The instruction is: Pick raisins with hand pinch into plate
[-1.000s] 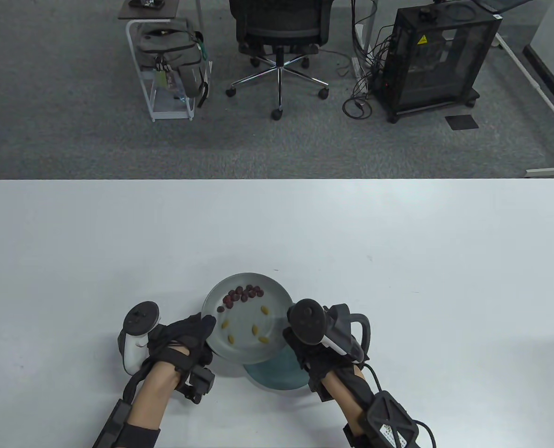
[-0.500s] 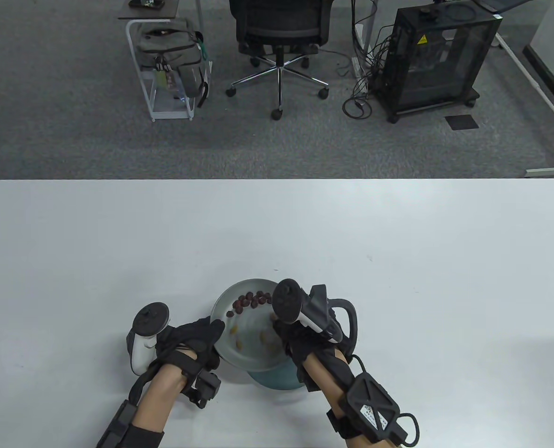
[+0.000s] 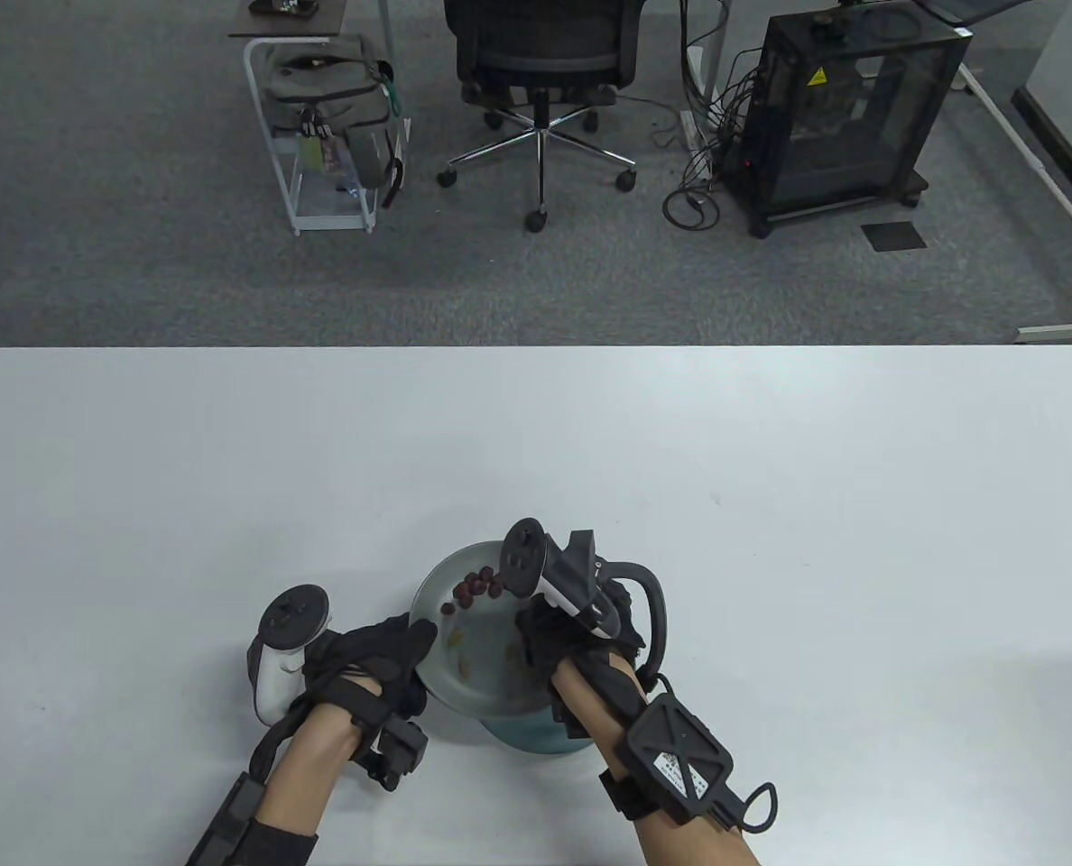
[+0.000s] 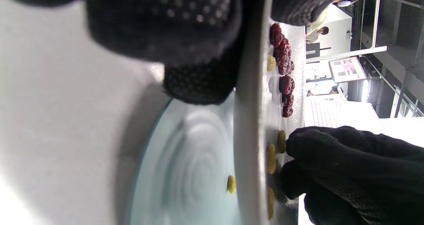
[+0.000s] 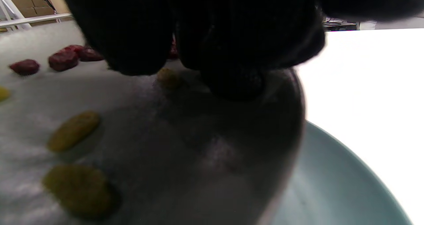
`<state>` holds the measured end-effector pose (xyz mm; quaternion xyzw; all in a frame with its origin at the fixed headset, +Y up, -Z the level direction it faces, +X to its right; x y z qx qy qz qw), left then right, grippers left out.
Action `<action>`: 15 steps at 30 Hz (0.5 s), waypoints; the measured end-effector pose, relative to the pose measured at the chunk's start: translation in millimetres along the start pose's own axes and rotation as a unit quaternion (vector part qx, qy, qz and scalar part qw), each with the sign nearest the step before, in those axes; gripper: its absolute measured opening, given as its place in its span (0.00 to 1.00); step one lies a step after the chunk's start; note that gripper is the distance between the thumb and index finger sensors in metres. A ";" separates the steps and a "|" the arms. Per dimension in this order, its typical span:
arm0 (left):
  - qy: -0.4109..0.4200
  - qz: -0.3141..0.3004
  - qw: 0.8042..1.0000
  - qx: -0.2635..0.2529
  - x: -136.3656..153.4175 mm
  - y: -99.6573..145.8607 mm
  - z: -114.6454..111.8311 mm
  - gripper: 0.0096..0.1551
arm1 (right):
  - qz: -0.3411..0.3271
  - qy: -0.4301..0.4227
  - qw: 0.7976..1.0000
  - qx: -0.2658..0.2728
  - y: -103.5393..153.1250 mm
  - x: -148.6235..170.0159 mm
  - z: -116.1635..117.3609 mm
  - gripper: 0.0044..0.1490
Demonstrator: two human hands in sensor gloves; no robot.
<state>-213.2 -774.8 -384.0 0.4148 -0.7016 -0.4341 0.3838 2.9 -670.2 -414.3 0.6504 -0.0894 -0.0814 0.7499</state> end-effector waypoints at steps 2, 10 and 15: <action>0.002 0.000 1.000 0.003 0.6 -0.6 -0.8 0.29 | 0.007 0.003 1.000 -0.002 -1.5 -1.2 0.9 0.34; 0.010 0.002 1.000 0.001 1.1 0.0 -0.8 0.29 | 0.018 0.023 1.000 0.001 -5.3 -5.0 4.9 0.32; 0.011 0.001 1.000 -0.002 1.0 -0.1 0.1 0.29 | 0.021 0.022 1.000 0.002 -5.7 -4.9 6.2 0.31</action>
Point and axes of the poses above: the tracker on the back of each hand, its own x axis roughly to the little-finger side, its own y axis roughly from the fingertips to the wrist, z = x × y, the point moved 5 cm from there along -y, roughly from the wrist to the fingertips, and after that the axes turned 8 degrees about -y, right-handed, at the moved point
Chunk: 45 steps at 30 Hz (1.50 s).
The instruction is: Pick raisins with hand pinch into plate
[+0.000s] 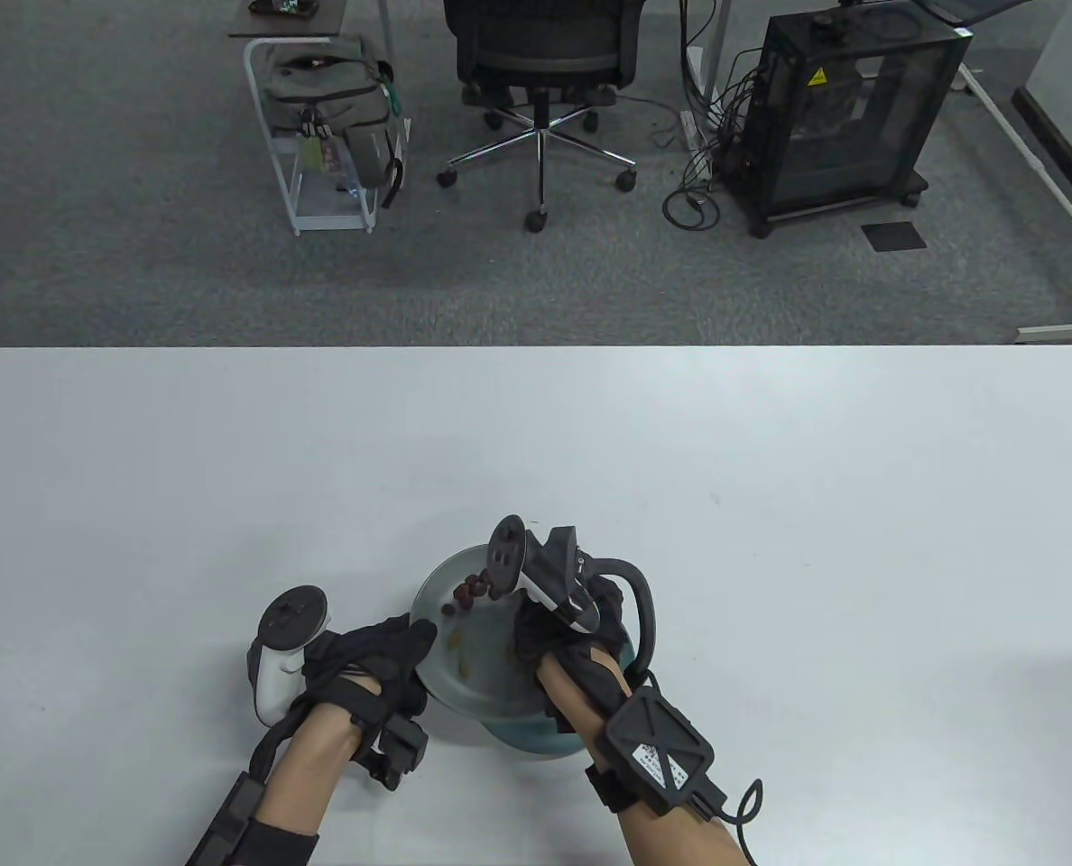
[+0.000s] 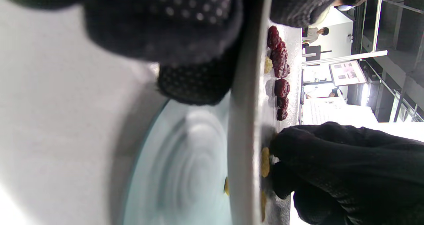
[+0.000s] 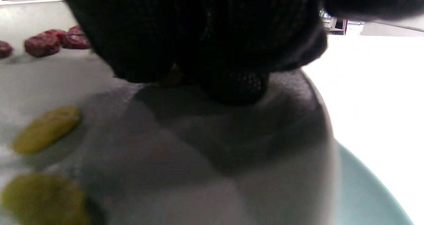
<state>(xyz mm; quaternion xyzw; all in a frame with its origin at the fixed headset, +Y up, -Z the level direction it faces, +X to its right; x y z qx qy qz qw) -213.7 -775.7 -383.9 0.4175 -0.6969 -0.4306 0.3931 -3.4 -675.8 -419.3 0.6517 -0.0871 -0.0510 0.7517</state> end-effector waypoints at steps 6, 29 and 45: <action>0.004 0.001 1.000 0.001 0.5 -0.2 -0.4 0.30 | 0.003 0.003 1.000 -0.006 -0.2 -0.3 1.1 0.31; 0.007 0.004 1.000 -0.005 0.7 0.8 0.5 0.30 | -0.001 -0.002 1.000 -0.012 -2.8 -3.5 4.5 0.31; 0.003 0.010 0.999 -0.039 4.6 1.0 12.9 0.29 | -0.039 -0.068 0.997 0.017 21.0 11.3 -29.8 0.31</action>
Point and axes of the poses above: the tracker on the back of each hand, its own x axis roughly to the little-finger side, its own y axis roughly from the fingertips to the wrist, z = x × y, the point moved 5 cm from there along -y, roughly from the wrist to the fingertips, and after that the axes turned 8 degrees about -y, right-handed, at the moved point
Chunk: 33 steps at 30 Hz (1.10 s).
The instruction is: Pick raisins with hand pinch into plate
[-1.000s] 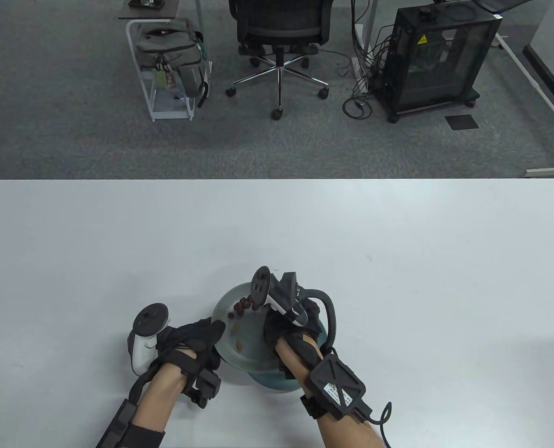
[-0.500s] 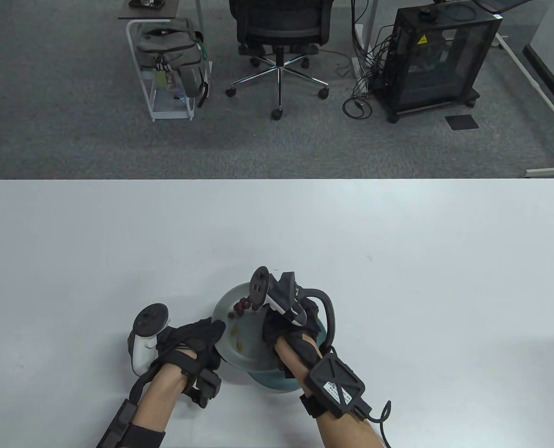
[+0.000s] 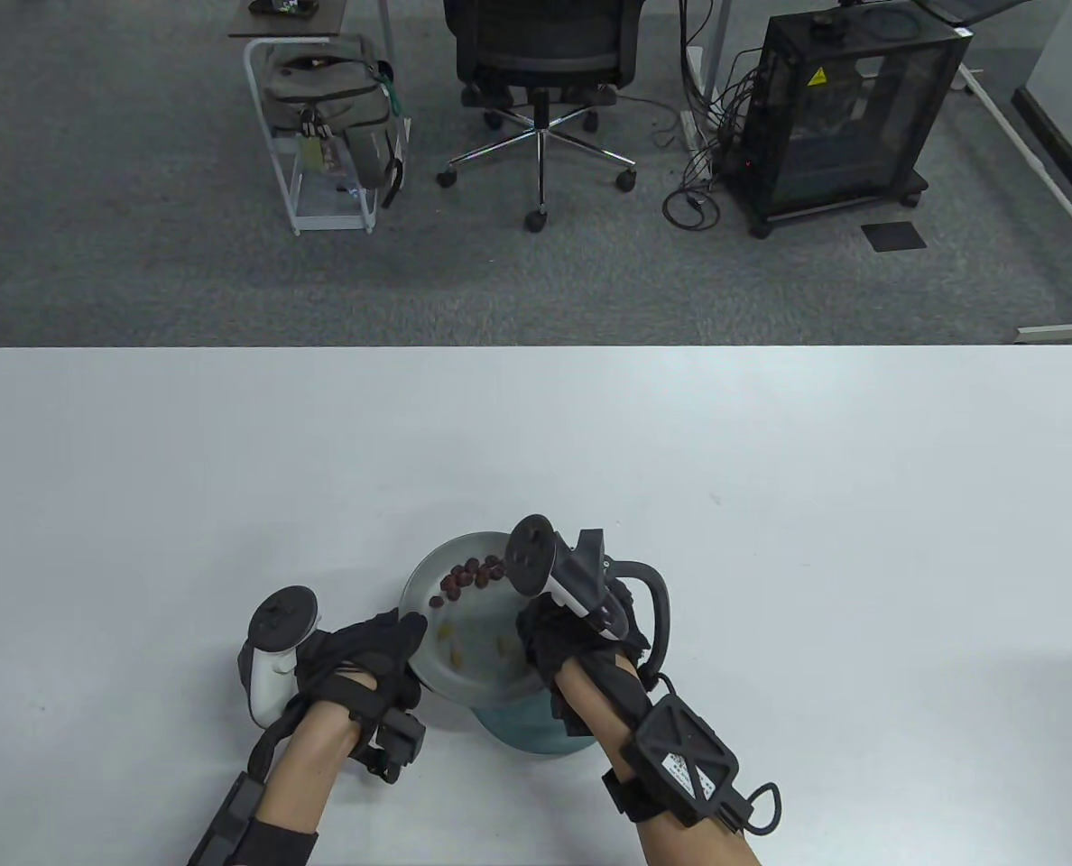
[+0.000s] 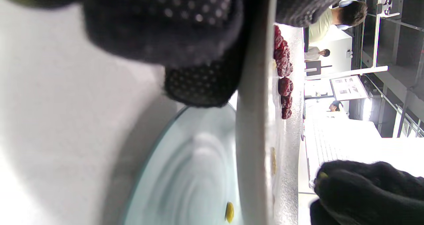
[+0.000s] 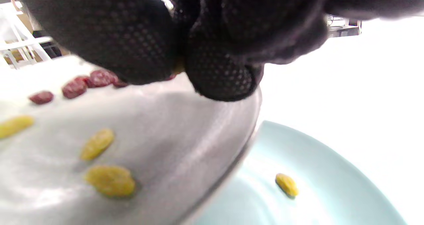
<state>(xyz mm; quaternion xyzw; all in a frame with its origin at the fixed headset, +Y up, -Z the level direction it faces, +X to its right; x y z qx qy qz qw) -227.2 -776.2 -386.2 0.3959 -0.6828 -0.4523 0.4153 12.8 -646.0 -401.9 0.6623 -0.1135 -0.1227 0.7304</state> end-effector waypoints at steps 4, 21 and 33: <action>0.011 0.007 1.000 -0.009 4.1 -0.1 4.4 0.30 | -0.010 -0.026 1.000 0.000 7.7 4.2 -11.1 0.31; 0.041 0.014 0.998 -0.056 11.9 -1.2 36.0 0.30 | 0.041 -0.038 0.998 -0.042 -13.0 48.8 15.4 0.31; 0.057 0.013 0.996 -0.074 13.4 0.7 47.9 0.30 | 0.058 0.025 0.995 -0.077 -36.9 35.9 58.4 0.31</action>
Point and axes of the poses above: the tracker on the back of each hand, its own x axis roughly to the little-finger side, its own y axis roughly from the fingertips to the wrist, z = x × y, the point moved 5 cm from there along -y, roughly from the wrist to the fingertips, and after that the axes turned 8 degrees about -y, right-handed, at the moved point
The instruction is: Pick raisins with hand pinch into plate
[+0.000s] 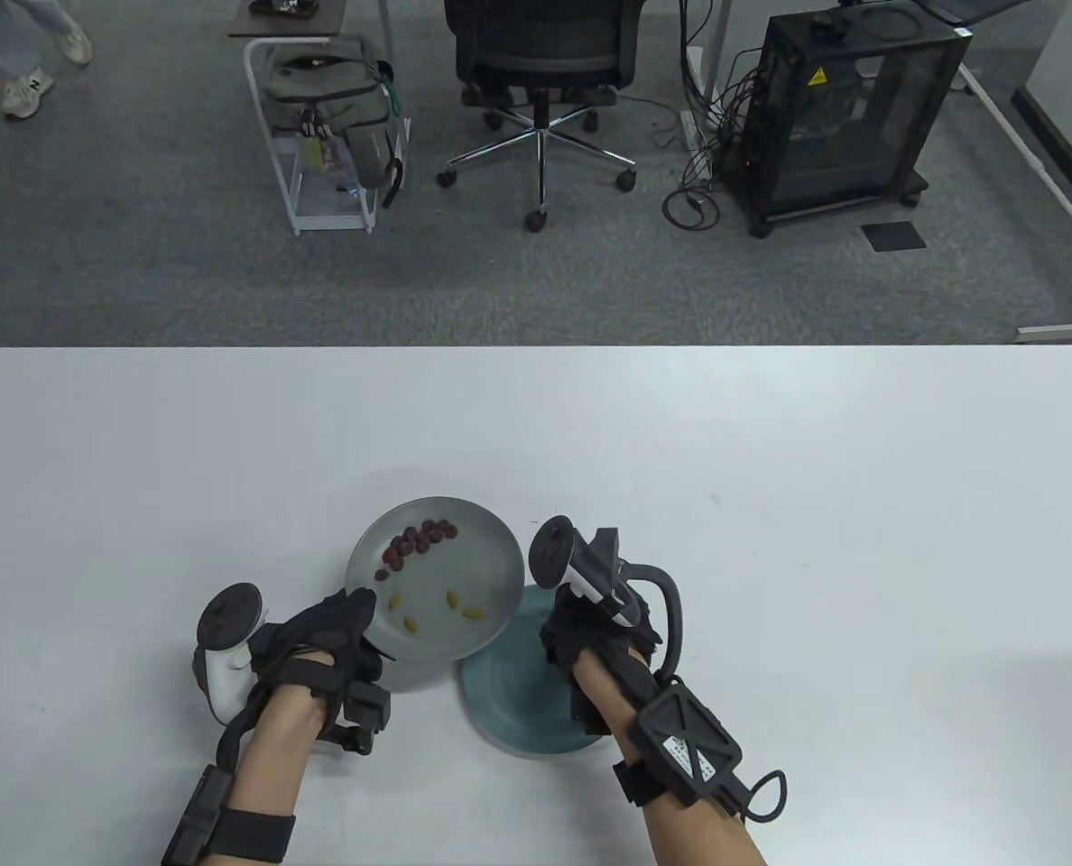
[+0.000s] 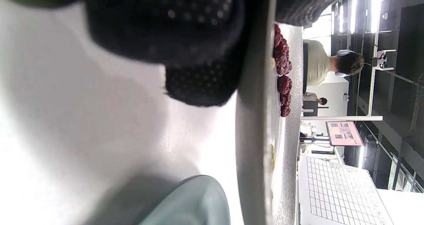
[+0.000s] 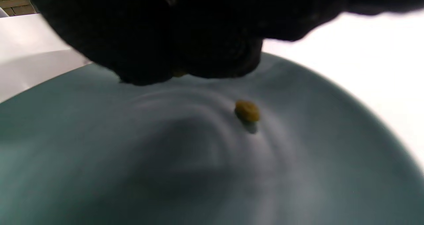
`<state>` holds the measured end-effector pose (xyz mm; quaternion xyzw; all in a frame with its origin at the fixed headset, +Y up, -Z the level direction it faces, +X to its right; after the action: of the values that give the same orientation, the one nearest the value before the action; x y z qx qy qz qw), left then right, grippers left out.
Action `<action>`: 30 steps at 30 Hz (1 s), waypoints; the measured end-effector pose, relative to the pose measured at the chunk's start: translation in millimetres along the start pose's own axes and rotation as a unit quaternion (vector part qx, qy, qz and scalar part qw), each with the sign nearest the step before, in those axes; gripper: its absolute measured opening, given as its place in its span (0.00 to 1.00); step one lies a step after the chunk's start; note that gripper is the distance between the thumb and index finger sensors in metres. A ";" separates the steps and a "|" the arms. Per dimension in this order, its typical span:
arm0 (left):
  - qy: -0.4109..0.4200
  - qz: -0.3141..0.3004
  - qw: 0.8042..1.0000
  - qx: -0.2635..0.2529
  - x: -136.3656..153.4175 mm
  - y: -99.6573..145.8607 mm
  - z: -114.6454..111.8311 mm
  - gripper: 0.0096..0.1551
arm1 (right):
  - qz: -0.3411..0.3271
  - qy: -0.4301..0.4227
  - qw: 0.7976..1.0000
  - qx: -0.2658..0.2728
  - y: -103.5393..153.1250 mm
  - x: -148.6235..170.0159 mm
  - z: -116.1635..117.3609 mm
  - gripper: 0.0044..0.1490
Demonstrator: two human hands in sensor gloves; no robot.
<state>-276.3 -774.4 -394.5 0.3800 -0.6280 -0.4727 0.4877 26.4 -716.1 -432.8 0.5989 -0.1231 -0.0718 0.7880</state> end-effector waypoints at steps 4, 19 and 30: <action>0.005 -0.005 1.000 -0.001 -2.3 0.6 0.5 0.30 | 0.001 0.022 1.000 -0.003 -5.2 -8.7 8.1 0.30; 0.010 -0.005 1.000 -0.006 -2.6 1.2 4.7 0.30 | -0.001 0.064 0.998 -0.001 -8.8 -17.7 25.1 0.30; 0.006 -0.006 1.000 -0.003 -2.2 0.8 3.5 0.30 | -0.006 0.047 0.998 0.042 0.0 -7.9 7.2 0.32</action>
<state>-279.2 -771.3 -394.6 0.3851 -0.6214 -0.4748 0.4899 16.8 -720.7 -431.8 0.6348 -0.0851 -0.0427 0.7668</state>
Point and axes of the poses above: the tracker on the back of each hand, its own x axis roughly to the little-finger side, its own y axis roughly from the fingertips to the wrist, z = x × y, the point moved 5 cm from there along -y, roughly from the wrist to the fingertips, and after that the axes turned 8 degrees about -y, right-handed, at the moved point
